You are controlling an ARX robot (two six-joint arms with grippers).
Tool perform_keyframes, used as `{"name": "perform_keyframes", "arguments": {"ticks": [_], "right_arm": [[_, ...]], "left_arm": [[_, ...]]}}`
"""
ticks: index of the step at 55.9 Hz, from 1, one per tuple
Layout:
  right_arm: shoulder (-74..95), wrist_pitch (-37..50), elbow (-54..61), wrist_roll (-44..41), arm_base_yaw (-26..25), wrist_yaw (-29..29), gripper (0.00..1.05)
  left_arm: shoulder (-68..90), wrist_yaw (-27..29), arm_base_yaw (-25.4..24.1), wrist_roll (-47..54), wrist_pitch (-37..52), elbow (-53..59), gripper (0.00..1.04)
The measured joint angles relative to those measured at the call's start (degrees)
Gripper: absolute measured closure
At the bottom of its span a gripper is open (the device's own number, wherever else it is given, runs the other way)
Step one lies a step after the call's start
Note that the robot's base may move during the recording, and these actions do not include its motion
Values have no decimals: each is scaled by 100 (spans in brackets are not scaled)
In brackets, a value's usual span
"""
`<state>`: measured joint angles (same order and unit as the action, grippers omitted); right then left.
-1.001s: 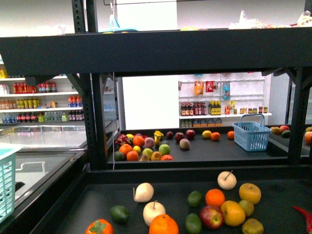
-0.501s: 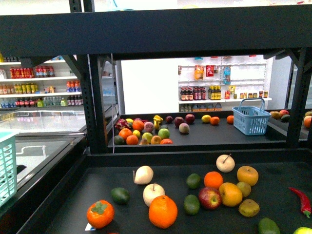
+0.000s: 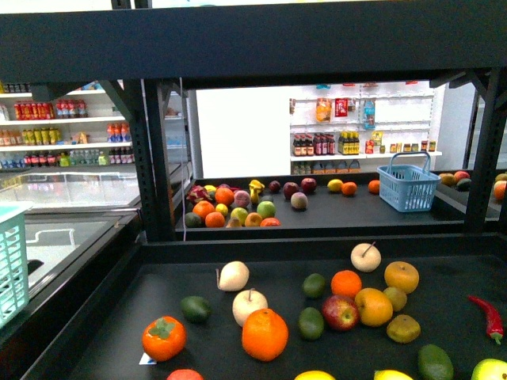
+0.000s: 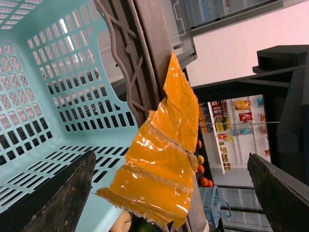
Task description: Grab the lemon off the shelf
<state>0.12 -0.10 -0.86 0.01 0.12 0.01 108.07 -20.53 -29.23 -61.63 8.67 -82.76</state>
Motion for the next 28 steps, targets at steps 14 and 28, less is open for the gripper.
{"name": "perform_keyframes", "arguments": {"ticks": [14, 28], "right_arm": [[0, 0, 0, 0, 0, 0, 7], [0, 0, 0, 0, 0, 0, 7]], "left_arm": [[295, 109, -13, 68, -59, -267, 42], [295, 109, -15, -44, 116, -323, 81]]}}
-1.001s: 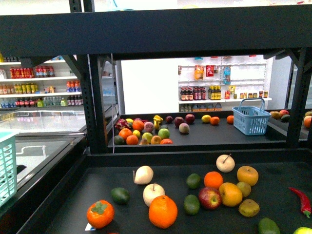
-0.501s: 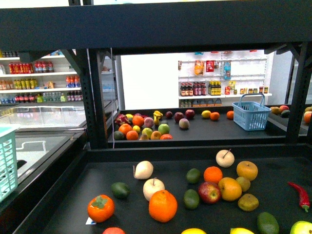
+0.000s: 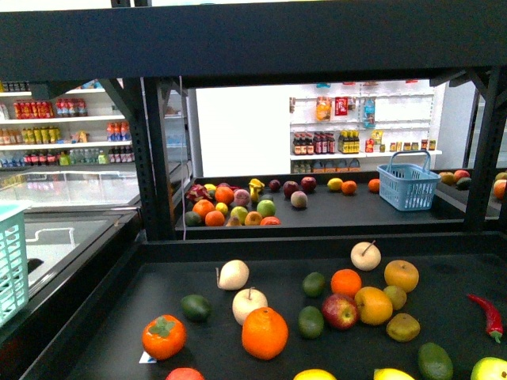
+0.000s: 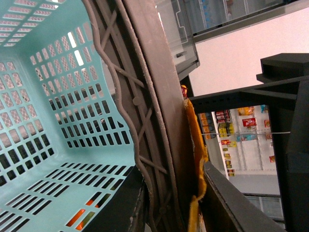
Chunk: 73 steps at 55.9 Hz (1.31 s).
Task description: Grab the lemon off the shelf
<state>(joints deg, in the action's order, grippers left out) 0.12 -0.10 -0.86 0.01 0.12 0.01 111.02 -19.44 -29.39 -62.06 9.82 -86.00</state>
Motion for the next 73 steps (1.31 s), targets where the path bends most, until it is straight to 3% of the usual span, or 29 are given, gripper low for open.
{"name": "perform_keyframes", "arguments": {"ticks": [17, 31, 45, 59, 73], "right_arm": [[0, 0, 0, 0, 0, 0, 7], [0, 0, -2, -2, 0, 0, 7], [0, 0, 0, 0, 0, 0, 7], [0, 0, 0, -2, 0, 2, 7], [0, 0, 0, -2, 0, 0, 7]], "left_arm": [[-278, -188, -57, 55, 94, 297, 84], [-1390, -1274, 278, 538, -157, 546, 86], [-2564, -1989, 1314, 1325, -719, 876, 91], [-2830, -1696, 2492, 1394, -695, 1740, 91], [-2413, -1263, 3423, 1078, 28, 1980, 91]]}}
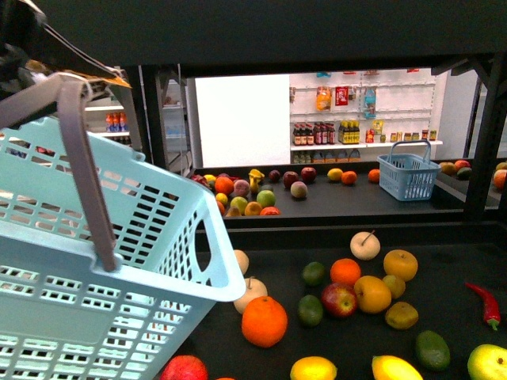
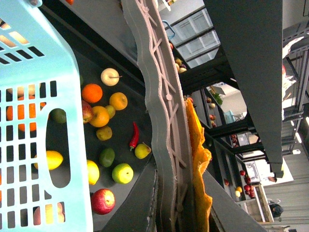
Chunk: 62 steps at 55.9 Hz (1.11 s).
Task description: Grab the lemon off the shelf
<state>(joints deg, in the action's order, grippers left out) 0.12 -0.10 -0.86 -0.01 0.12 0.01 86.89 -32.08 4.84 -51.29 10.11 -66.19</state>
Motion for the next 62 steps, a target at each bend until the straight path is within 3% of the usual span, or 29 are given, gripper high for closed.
{"name": "perform_keyframes", "arguments": {"ticks": [11, 24, 62], "right_arm": [[0, 0, 0, 2, 0, 0, 7], [0, 0, 0, 0, 0, 0, 7], [0, 0, 0, 0, 0, 0, 7]], "left_arm": [[669, 435, 575, -170, 221, -140, 91], [1178, 522, 1110, -496, 439, -516, 91], [1751, 852, 1934, -817, 737, -826, 91]]}}
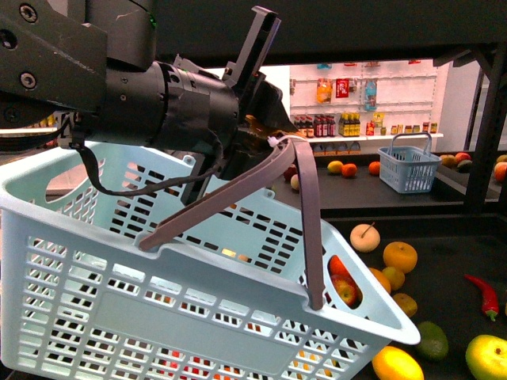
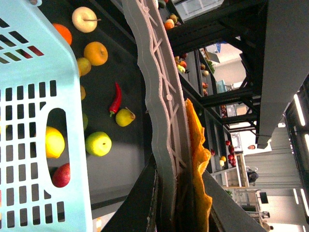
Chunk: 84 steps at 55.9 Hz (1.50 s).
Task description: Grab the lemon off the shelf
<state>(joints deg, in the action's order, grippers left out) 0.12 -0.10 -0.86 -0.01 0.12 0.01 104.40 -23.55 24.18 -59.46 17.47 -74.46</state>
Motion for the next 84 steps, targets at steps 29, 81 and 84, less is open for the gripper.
{"name": "perform_keyframes", "arguments": {"ticks": [29, 81, 84], "right_arm": [[3598, 1845, -699, 782, -542, -955, 7], [13626, 1419, -7230, -570, -474, 719, 7], [13741, 1495, -7300, -876, -446, 835, 7]], "left_arm": [[136, 114, 280, 103, 341, -26, 91], [140, 129, 282, 111, 341, -26, 91], [140, 127, 282, 114, 341, -26, 91]]}}
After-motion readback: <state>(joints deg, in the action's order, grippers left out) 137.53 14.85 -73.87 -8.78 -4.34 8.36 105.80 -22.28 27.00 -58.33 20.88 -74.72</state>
